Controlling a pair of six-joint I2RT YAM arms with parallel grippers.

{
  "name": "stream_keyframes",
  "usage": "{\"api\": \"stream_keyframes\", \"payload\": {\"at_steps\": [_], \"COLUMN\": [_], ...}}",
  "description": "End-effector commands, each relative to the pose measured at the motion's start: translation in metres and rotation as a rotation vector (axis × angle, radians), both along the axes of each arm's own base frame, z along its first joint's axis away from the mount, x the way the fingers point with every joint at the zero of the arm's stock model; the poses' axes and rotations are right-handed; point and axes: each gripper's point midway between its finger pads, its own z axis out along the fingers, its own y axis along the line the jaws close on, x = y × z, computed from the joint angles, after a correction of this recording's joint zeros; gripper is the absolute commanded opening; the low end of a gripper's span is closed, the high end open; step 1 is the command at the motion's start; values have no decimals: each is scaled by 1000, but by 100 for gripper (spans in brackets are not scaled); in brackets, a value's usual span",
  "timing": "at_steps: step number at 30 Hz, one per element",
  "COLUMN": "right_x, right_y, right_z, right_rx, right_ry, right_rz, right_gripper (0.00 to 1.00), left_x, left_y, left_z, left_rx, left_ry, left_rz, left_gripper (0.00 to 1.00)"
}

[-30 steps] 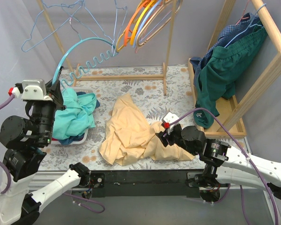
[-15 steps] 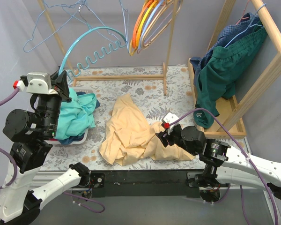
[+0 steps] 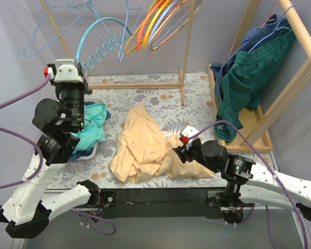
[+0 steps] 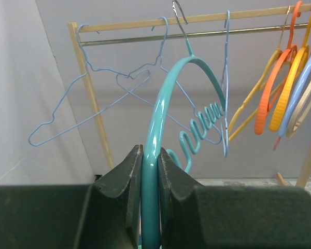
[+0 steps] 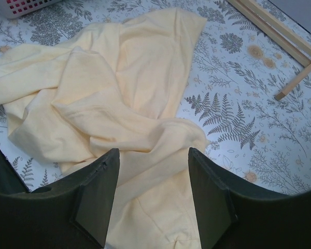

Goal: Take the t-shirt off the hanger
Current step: Place the hanger at the clothesline.

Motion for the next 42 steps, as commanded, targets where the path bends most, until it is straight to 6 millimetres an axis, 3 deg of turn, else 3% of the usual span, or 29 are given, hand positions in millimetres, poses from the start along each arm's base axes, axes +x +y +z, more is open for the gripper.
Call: {"api": "stream_keyframes", "payload": {"at_steps": [1, 11, 20, 26, 29, 37, 42], "right_x": [2, 2, 1, -6, -8, -14, -15], "right_y": [5, 5, 6, 8, 8, 13, 16], "right_z": [12, 11, 11, 24, 22, 26, 25], "right_rx": [61, 66, 72, 136, 136, 161, 155], "right_ry": [-15, -17, -14, -21, -18, 0, -2], "right_rz": [-5, -1, 3, 39, 52, 87, 98], "right_gripper": [63, 62, 62, 62, 62, 61, 61], "left_x": [-6, 15, 44, 71, 77, 110, 124], "left_y": [13, 8, -24, -48, -48, -58, -49], "left_z": [35, 49, 58, 53, 58, 44, 39], "left_rx": [-56, 32, 11, 22, 12, 30, 19], "left_ry": [-127, -148, -203, -190, -187, -134, -122], "left_rz": [61, 153, 87, 61, 86, 103, 112], "left_gripper": [0, 0, 0, 0, 0, 0, 0]}}
